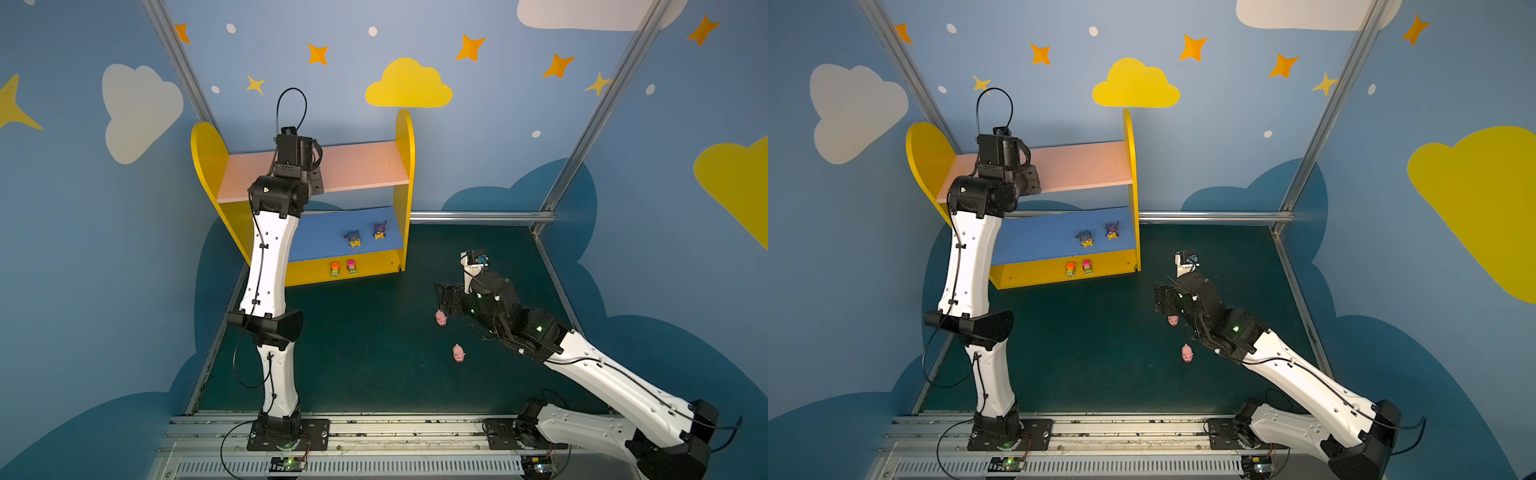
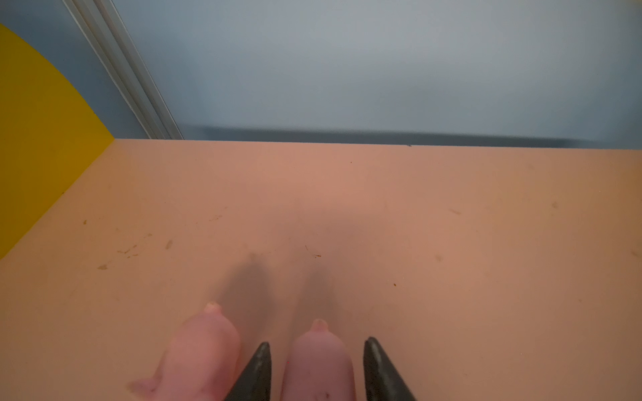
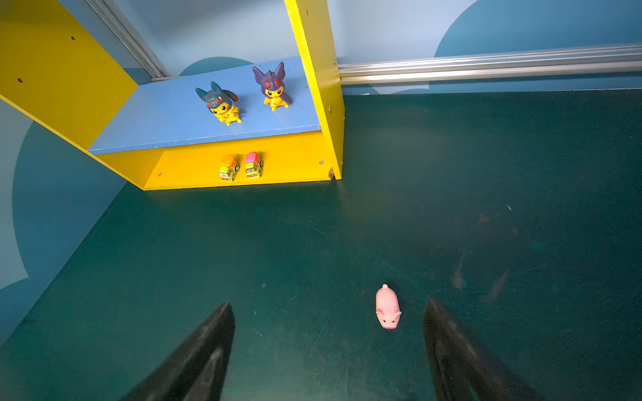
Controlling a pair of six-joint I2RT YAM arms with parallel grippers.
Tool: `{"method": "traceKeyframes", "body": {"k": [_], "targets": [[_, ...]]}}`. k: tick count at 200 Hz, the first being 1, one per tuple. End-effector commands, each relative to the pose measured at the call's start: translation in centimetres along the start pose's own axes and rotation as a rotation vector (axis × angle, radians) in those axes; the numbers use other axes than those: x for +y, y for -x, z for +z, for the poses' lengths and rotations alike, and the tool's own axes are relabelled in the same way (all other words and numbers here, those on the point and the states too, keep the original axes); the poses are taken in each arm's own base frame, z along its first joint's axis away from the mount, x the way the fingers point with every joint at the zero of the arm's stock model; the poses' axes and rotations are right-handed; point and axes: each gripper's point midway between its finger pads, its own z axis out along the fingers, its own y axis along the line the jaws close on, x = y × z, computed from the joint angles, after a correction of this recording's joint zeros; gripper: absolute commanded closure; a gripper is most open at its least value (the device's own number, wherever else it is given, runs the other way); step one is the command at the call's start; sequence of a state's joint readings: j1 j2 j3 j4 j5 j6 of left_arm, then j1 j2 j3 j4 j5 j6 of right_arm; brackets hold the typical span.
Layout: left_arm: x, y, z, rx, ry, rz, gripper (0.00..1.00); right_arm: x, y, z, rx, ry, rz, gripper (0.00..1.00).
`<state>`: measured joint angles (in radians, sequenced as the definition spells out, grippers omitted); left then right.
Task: Organize plastic toys on shelves
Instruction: Place the plastic toy on the shelf.
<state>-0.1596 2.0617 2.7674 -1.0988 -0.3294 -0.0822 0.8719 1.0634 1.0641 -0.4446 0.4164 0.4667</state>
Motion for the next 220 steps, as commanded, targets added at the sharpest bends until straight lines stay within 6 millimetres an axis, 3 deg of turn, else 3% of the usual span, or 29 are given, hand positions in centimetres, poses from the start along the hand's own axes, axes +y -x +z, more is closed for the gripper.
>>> {"method": "traceKeyframes", "body": {"k": [1, 69, 118, 146, 179, 220], "targets": [[-0.2, 0.6, 0.3, -0.019, -0.017, -0.007, 0.48, 0.1, 1.1, -0.5, -0.021, 0.006, 0.009, 0.16], [-1.4, 2.4, -1.7, -0.081, -0.090, -0.034, 0.43, 0.3, 1.5, -0.7, -0.025, 0.012, 0.005, 0.16], [-2.7, 4.5, -5.8, -0.176, -0.121, -0.015, 0.36, 0.5, 1.6, -1.3, -0.028, 0.028, -0.001, 0.16], [-2.0, 5.5, -7.8, -0.219, -0.101, -0.022, 0.28, 0.2, 1.5, -2.1, -0.044, 0.030, -0.011, 0.16], [-0.9, 4.7, -8.1, -0.183, -0.067, -0.031, 0.27, -0.3, 1.3, -3.2, -0.052, 0.018, -0.029, 0.16], [-2.0, 2.8, -9.5, -0.136, -0.120, -0.081, 0.28, -0.4, 1.0, -4.3, -0.066, 0.032, -0.018, 0.16]]}}
